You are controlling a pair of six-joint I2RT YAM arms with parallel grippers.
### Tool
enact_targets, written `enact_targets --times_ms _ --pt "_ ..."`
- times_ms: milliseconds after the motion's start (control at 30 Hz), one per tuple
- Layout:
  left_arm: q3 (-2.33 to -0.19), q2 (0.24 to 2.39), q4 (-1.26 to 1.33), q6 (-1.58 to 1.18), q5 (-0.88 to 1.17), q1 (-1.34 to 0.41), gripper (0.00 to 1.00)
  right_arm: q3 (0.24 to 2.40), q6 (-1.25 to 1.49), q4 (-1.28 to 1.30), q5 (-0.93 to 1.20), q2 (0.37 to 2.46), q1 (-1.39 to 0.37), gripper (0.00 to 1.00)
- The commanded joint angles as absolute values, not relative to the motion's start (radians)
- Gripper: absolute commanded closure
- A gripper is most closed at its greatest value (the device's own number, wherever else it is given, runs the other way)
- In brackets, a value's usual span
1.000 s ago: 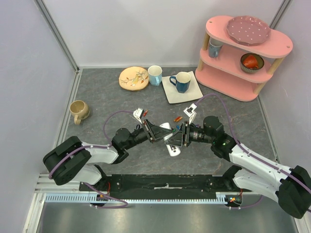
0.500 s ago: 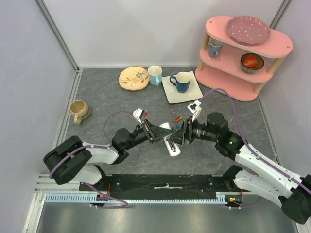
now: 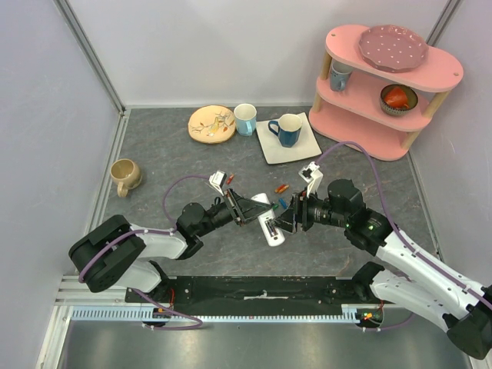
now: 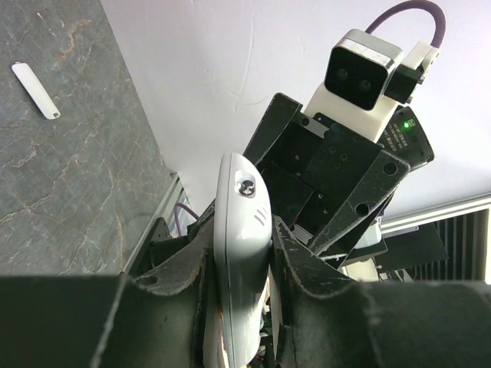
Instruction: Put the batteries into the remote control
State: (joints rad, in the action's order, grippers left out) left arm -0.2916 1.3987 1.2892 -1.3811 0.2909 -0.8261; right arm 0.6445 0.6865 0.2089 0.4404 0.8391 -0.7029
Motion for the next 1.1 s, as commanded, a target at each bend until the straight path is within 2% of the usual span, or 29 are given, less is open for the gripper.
enact_targets --times_ms 0,1067 --pt "-0.295 1.381 1.652 -1.348 0.296 -0.824 0.98 0.653 0.652 0.222 0.417 0.821 -0.703 0.33" --pt "-0.333 1.391 1.623 -1.358 0.276 -0.824 0.98 0.611 0.676 0.196 0.456 0.850 -0.706 0.34"
